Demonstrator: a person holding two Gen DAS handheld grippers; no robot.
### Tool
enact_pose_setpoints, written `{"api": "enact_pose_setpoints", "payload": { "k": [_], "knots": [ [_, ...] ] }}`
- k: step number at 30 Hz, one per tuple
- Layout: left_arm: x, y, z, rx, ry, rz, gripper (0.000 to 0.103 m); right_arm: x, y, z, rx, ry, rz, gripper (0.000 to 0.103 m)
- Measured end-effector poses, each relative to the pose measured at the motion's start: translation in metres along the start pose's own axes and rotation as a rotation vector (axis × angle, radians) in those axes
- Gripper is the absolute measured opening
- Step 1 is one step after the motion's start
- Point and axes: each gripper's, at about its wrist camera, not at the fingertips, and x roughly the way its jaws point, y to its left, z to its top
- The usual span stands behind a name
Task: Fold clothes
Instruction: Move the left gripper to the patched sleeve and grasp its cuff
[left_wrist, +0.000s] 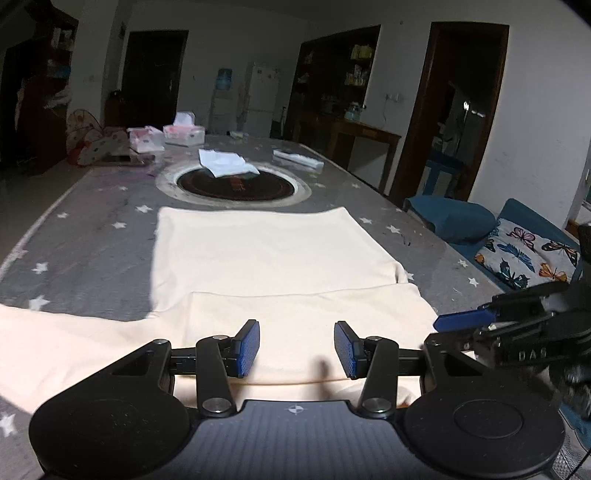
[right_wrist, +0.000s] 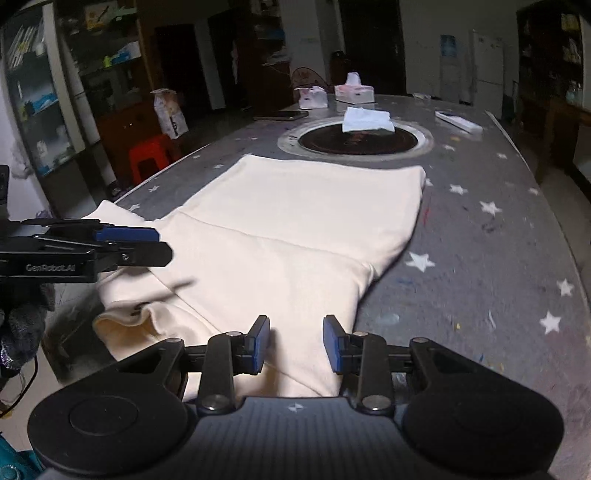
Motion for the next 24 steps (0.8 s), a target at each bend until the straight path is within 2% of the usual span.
{"api": "enact_pose_setpoints", "payload": {
  "k": [5,11,14,19,24],
  "knots": [
    [0.015,-0.004,-0.01,0.002,0.053,0.009,0.048,0.0,0.005,-0.005,-0.08,0.005,-0.046,0.029],
    [0.01,-0.009,-0.014,0.004,0.053,-0.004,0.048,-0.004,0.009,0.001,-0.114,0.013,-0.052,0.029],
    [0.009,-0.003,-0.007,-0.023,0.039,0.0,0.048,-0.005,0.007,0.013,-0.115,-0.029,-0.05,0.029],
    [0.011,0.011,0.008,-0.054,0.007,0.04,0.049,0.014,0.005,0.032,-0.123,-0.046,-0.045,0.029],
    [0.027,0.031,0.01,-0.1,0.033,0.089,0.048,0.038,0.002,0.031,-0.109,-0.009,-0.053,0.03]
  ]
}}
